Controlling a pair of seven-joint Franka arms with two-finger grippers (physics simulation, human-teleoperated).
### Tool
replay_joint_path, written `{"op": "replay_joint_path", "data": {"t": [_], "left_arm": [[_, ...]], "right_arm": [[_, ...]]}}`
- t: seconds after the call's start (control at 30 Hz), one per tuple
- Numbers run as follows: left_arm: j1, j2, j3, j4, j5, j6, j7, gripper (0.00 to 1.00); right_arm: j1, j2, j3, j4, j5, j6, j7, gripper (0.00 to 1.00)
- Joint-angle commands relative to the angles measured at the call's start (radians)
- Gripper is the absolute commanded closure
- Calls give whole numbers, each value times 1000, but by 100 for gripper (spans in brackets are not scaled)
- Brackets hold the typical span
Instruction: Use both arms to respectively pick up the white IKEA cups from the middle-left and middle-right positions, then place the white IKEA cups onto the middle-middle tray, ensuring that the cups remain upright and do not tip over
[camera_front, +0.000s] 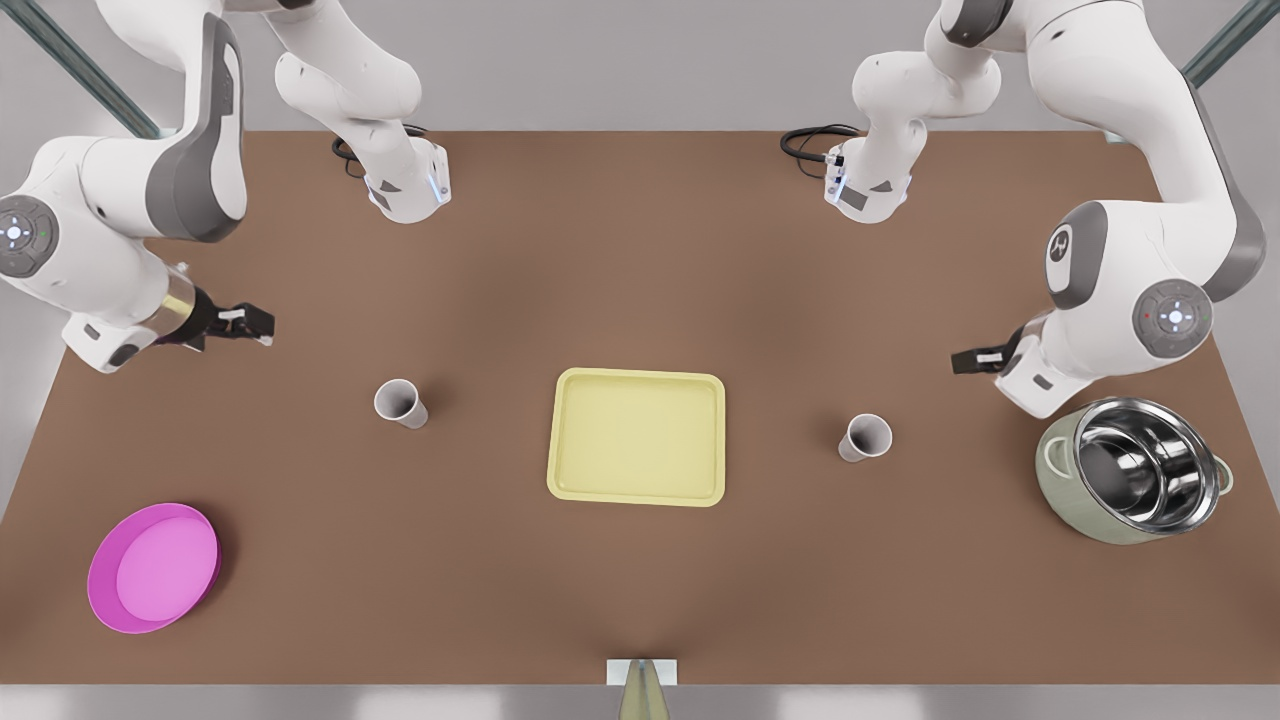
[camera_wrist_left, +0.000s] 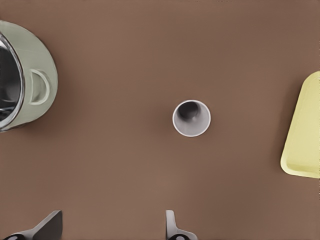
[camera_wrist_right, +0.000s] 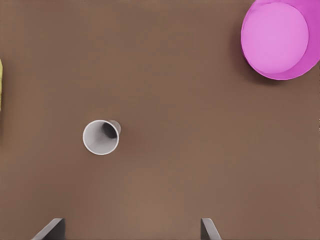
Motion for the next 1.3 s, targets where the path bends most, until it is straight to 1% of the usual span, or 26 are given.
{"op": "replay_joint_path", "data": {"t": [0.0, 0.07, 0.1, 0.17, 0.2, 0.27, 0.3, 0.37, 0.4, 0.43, 0.6, 0.73, 0.83, 0.93, 0.97, 1.0, 1.03, 1.17, 1.2, 1.27], "left_arm": [[-1, -2, 1, -1, -2, 68, -96, 0], [-1, -1, 0, -4, -2, 71, -96, 0], [1, 42, 0, -1, 0, 80, -96, 0], [7, 175, -5, 2, 1, 220, -107, 0], [1, 201, -6, 1, 3, 246, -105, 0], [-2, 189, -11, -195, -2, 552, -105, 0], [-4, 186, -13, -269, -3, 660, -103, 0], [-4, 191, -13, -288, -5, 688, -100, 0], [-5, 194, -13, -303, -35, 706, -100, 0], [-4, 203, -13, -303, -55, 734, -99, 0], [-4, 234, -16, -337, -82, 757, -97, 0], [-2, 269, -16, -366, -80, 758, -84, 0], [-2, 269, -16, -409, -78, 757, -85, 0], [-2, 269, -17, -409, -107, 758, -91, 55], [-4, 269, -16, -409, -193, 757, -87, 70], [-4, 269, -16, -409, -223, 757, -87, 75], [-2, 268, -17, -409, -229, 754, -87, 78], [-1, 264, -39, -407, -227, 752, -85, 79], [-2, 251, -39, -407, -224, 752, -84, 79], [-19, 174, -40, -407, -218, 726, -93, 79]], "right_arm": [[-4, -2, 1, 0, 3, 86, -72, 0], [-4, 6, 1, -1, 3, 87, -74, 0], [-4, 12, 0, -1, 3, 90, -74, 0], [-2, 44, 1, -7, -3, 101, -74, 0], [-1, 66, 1, -10, -3, 104, -74, 0], [7, 152, 6, -10, 3, 167, -74, 0], [7, 187, 6, -10, 3, 184, -74, 0], [7, 192, 6, -96, 6, 288, -74, 0], [7, 198, 8, -112, 7, 308, -74, 0], [7, 196, 8, -162, 12, 371, -72, 0], [42, 199, 12, -265, 17, 494, -46, 0], [36, 179, 12, -406, 56, 627, -46, 0], [41, 173, 12, -440, 61, 672, -46, 0], [41, 156, 12, -518, 63, 747, -46, 0], [41, 164, 12, -524, 75, 761, -46, 0], [41, 170, 12, -523, 78, 762, -46, 0], [41, 176, 12, -526, 79, 764, -46, 0], [48, 213, 12, -553, 83, 816, -46, 0], [48, 224, 12, -555, 81, 817, -46, 0], [48, 236, 12, -555, 81, 824, -46, 0]]}}
